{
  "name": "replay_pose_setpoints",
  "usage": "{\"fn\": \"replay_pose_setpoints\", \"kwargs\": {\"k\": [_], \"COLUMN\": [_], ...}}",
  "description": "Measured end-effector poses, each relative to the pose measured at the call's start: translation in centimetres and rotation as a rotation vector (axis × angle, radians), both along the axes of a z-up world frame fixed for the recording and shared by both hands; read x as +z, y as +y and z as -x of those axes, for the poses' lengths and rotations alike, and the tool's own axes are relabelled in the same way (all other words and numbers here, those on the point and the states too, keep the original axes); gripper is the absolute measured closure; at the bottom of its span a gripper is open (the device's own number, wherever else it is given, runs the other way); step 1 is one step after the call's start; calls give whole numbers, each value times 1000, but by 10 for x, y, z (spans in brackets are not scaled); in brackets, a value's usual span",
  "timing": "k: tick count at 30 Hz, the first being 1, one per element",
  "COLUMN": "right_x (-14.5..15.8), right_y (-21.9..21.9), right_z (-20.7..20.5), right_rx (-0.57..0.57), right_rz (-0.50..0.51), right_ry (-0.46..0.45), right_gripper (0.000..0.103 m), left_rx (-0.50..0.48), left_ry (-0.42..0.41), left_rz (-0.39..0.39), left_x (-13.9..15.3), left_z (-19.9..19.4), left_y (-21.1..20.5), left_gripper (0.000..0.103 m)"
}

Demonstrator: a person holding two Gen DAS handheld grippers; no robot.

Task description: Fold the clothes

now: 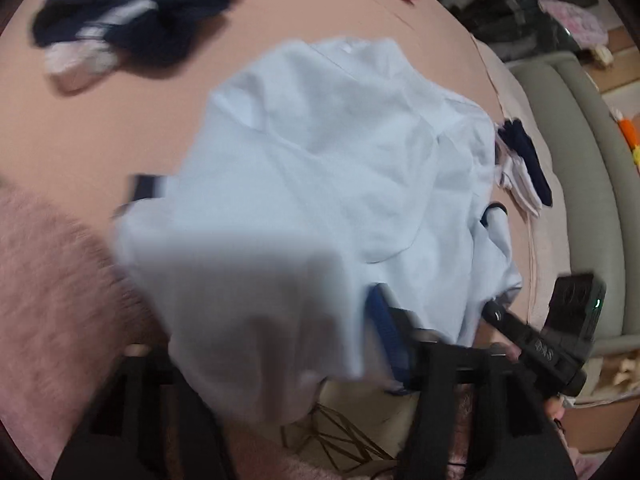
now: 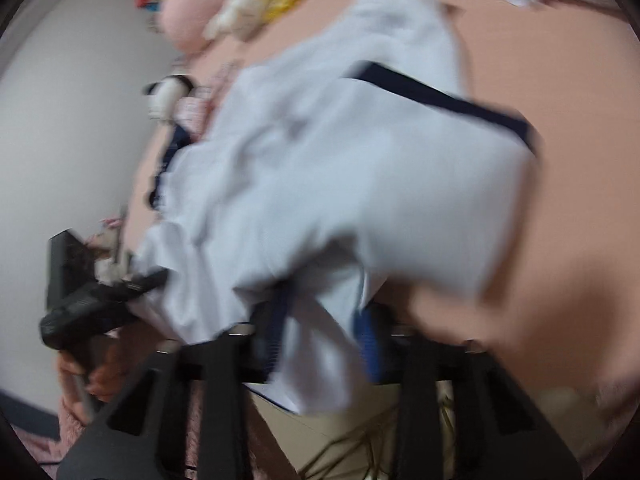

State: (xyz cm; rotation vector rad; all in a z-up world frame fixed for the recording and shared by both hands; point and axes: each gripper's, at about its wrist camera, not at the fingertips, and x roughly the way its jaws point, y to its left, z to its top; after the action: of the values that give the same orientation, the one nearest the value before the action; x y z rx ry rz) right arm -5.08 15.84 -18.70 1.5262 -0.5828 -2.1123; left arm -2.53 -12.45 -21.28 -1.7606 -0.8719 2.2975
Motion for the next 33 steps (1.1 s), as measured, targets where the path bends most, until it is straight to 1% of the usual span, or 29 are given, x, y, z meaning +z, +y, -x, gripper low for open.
{"fn": "replay_pose_setpoints", "kwargs": {"k": [1, 2, 3, 5, 7, 9, 10, 11, 12, 13, 16, 17, 19, 20, 21, 22, 23, 24, 25, 26, 27, 28, 30, 31, 32, 33], "right_x": [6, 22, 44, 94, 148, 201, 226, 249, 272, 290, 317, 312, 288, 277, 265, 253, 234, 219, 209, 210, 226, 247, 316, 349, 378, 400], "right_y": [-2, -2, 0, 7, 20, 34, 39, 43, 47, 52, 57, 58, 59, 60, 60, 61, 64, 66, 66, 66, 70, 74, 82, 84, 85, 87], "right_z": [7, 13, 18, 27, 34, 29, 19, 6, -8, -23, -48, -46, -32, -25, -18, -11, 3, 22, 44, 66, 81, 93, 95, 91, 84, 75], "right_rx": [-4, -20, -37, -68, -98, -121, -122, -117, -112, -110, -123, -137, -177, -196, -216, -235, -250, -262, -273, -282, -290, -297, -321, -334, -348, -364], "right_rz": [6, 28, 51, 85, 110, 109, 124, 147, 171, 183, 201, 175, 90, 48, 5, -37, -69, -84, -93, -89, -75, -60, -45, -37, -22, -13], "right_ry": [14, 49, 107, 236, 362, 461, 517, 578, 639, 684, 720, 701, 635, 601, 567, 533, 471, 423, 391, 382, 416, 467, 647, 738, 820, 881], "right_gripper": [95, 96, 97, 98, 98, 98, 98, 98, 99, 98, 99, 99, 99, 99, 99, 99, 99, 99, 99, 99, 99, 99, 100, 99, 100, 99], "left_rx": [-2, -9, -18, -38, -82, -144, -171, -193, -206, -211, -225, -225, -212, -202, -198, -196, -195, -196, -198, -205, -215, -225, -238, -238, -236, -233], "left_ry": [18, 72, 143, 278, 432, 563, 614, 657, 678, 677, 675, 661, 603, 557, 495, 431, 391, 398, 429, 481, 554, 637, 819, 887, 936, 971], "left_rz": [-12, -25, -43, -91, -115, -103, -100, -106, -112, -120, -144, -121, 2, 65, 76, 61, 54, 65, 87, 103, 115, 128, 159, 177, 189, 201], "left_x": [6, 21, 42, 87, 145, 198, 221, 240, 252, 257, 271, 269, 246, 225, 202, 182, 169, 175, 192, 219, 258, 296, 372, 402, 424, 441], "left_z": [5, 8, 10, 15, 13, 4, -3, -11, -15, -15, -15, -6, 30, 51, 74, 98, 120, 140, 159, 172, 179, 182, 173, 165, 157, 151], "left_y": [2, 2, 1, -3, -3, 4, 8, 12, 15, 16, 20, 23, 37, 45, 51, 54, 57, 59, 62, 64, 67, 69, 70, 69, 66, 63], "left_gripper": [85, 88, 88, 88, 88, 88, 88, 88, 88, 88, 88, 87, 87, 88, 89, 91, 92, 92, 92, 92, 92, 92, 92, 92, 92, 92]}}
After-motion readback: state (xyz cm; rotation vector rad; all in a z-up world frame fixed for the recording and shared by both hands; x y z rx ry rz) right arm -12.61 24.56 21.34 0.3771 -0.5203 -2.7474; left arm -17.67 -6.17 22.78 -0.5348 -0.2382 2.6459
